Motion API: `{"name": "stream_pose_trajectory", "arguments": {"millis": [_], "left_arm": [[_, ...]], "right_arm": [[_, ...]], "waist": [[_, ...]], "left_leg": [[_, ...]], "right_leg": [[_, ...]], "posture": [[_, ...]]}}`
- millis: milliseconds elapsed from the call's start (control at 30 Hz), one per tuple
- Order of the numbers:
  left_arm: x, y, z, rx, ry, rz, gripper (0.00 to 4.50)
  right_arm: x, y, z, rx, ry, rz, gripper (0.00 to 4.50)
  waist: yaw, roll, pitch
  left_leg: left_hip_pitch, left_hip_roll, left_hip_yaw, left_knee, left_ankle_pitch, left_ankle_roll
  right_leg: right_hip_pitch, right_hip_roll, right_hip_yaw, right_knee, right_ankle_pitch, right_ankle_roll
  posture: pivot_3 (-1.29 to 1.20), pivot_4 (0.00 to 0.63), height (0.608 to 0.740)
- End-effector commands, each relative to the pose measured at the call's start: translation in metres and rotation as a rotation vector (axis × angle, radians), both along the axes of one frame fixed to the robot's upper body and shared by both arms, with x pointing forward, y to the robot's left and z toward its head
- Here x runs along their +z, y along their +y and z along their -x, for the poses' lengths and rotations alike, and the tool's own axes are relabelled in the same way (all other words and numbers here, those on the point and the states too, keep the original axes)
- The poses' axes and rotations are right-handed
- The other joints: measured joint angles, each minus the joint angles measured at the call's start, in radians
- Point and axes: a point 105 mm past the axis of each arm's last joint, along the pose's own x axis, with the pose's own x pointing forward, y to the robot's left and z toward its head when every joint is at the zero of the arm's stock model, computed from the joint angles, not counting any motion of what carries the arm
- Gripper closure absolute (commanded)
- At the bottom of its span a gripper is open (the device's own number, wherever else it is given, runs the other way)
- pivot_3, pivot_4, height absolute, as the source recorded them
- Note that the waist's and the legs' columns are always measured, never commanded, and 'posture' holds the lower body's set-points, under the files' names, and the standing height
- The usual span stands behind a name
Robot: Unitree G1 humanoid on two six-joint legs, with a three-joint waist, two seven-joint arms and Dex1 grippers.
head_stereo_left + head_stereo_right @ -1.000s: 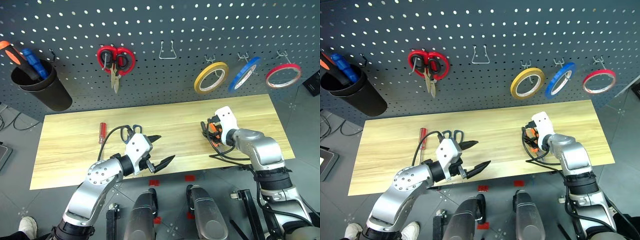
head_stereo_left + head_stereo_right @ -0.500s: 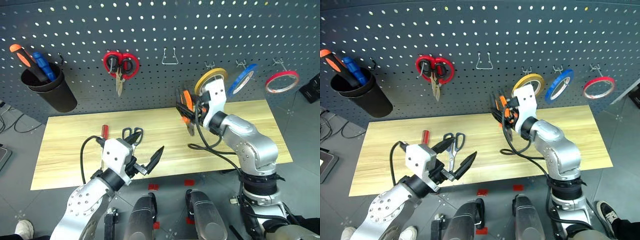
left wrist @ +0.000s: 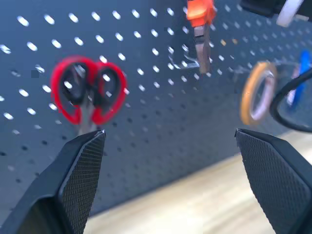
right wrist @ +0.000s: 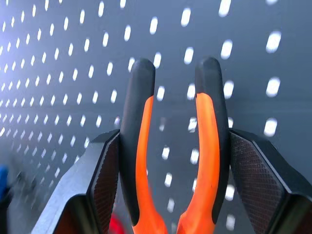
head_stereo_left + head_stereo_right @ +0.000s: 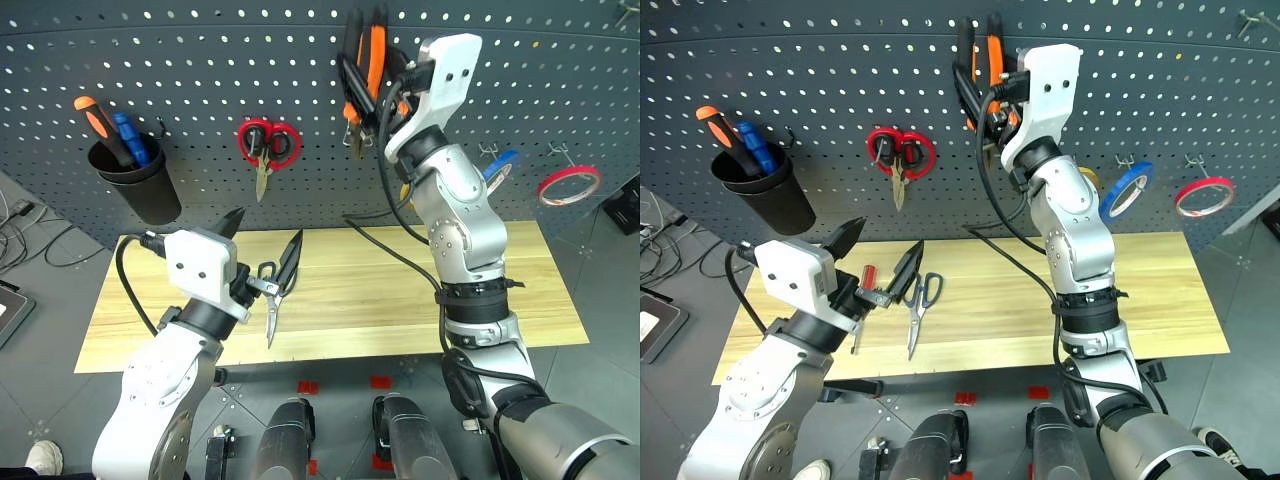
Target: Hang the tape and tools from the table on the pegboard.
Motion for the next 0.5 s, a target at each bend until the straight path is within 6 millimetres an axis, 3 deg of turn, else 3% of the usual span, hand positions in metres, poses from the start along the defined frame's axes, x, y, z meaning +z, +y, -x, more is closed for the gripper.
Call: {"name": "stream_pose_trajectory", "arguments": {"millis": [33, 500], "left_arm": [[0.011, -0.005, -0.009, -0.009, -0.056, 0.005, 0.0], [0.025, -0.01, -0.044, -0.053, -0.105, -0.01, 0.0]], "right_arm": [[0.025, -0.001, 0.004, -0.042, -0.121, -0.061, 1.48], [0.006, 0.007, -0.012, -0.176, -0.199, -0.064, 1.48]], "waist": [[0.002, 0.0, 0.0], [0.001, 0.0, 0.0]], "left_leg": [[0.0, 0.0, 0.0, 0.0, 0.0, 0.0], [0.0, 0.001, 0.001, 0.0, 0.001, -0.001]], "right_leg": [[0.0, 0.0, 0.0, 0.0, 0.0, 0.0], [0.0, 0.0, 0.0, 0.0, 0.0, 0.0]], "posture": [[0.0, 0.188, 0.74], [0.0, 0.214, 0.74]]}}
